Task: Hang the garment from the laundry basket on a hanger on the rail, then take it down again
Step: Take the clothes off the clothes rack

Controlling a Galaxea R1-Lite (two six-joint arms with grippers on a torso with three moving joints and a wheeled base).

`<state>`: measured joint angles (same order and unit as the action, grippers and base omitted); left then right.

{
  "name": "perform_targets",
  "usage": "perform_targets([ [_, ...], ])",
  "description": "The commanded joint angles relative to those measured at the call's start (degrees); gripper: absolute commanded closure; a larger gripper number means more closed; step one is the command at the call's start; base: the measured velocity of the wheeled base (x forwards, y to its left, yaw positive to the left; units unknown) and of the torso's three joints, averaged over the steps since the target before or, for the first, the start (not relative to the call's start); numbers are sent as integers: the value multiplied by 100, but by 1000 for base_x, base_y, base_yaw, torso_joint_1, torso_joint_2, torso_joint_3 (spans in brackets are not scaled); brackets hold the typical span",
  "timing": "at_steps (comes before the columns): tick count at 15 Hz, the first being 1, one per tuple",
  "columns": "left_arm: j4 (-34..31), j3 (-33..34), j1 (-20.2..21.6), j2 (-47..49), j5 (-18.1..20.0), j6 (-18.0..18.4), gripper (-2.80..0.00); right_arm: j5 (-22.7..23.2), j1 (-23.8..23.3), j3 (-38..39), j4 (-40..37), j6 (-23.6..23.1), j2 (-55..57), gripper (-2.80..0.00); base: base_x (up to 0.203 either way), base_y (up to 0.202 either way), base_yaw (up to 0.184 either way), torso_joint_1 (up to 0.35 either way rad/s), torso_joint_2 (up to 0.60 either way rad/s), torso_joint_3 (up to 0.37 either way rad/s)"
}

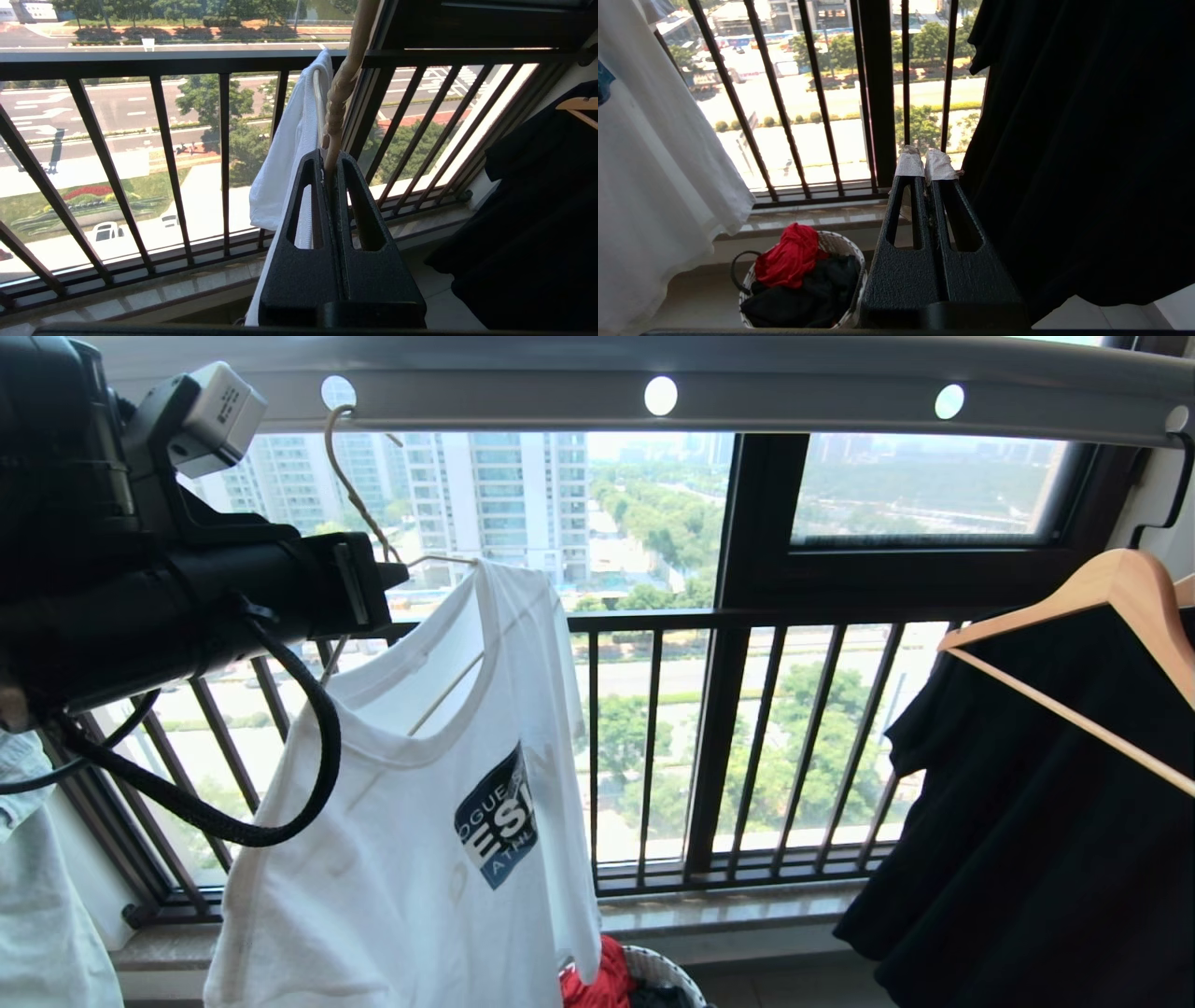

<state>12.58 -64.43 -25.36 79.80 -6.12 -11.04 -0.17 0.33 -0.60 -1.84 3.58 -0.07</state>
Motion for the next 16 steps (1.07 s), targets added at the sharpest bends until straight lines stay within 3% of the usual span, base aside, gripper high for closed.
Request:
perform_targets([
  [1, 572, 379, 4, -57, -4, -4, 0, 0, 2, -2, 0, 3, -1, 0, 0, 0, 0, 0, 0, 0],
  [3, 1095, 613, 4, -128, 5, -4, 0, 0, 2, 3, 0, 3, 2, 0, 0, 0, 0, 0, 0, 0],
  [6, 1382, 813, 4, -234, 14, -3, 0, 0, 2, -2, 0, 3, 0, 0, 0, 0, 0, 0, 0, 0],
  [16, 1405, 1301, -12, -957, 22, 251, 0, 0, 2, 6, 0, 3, 5, 0, 0, 0, 0, 0, 0, 0],
])
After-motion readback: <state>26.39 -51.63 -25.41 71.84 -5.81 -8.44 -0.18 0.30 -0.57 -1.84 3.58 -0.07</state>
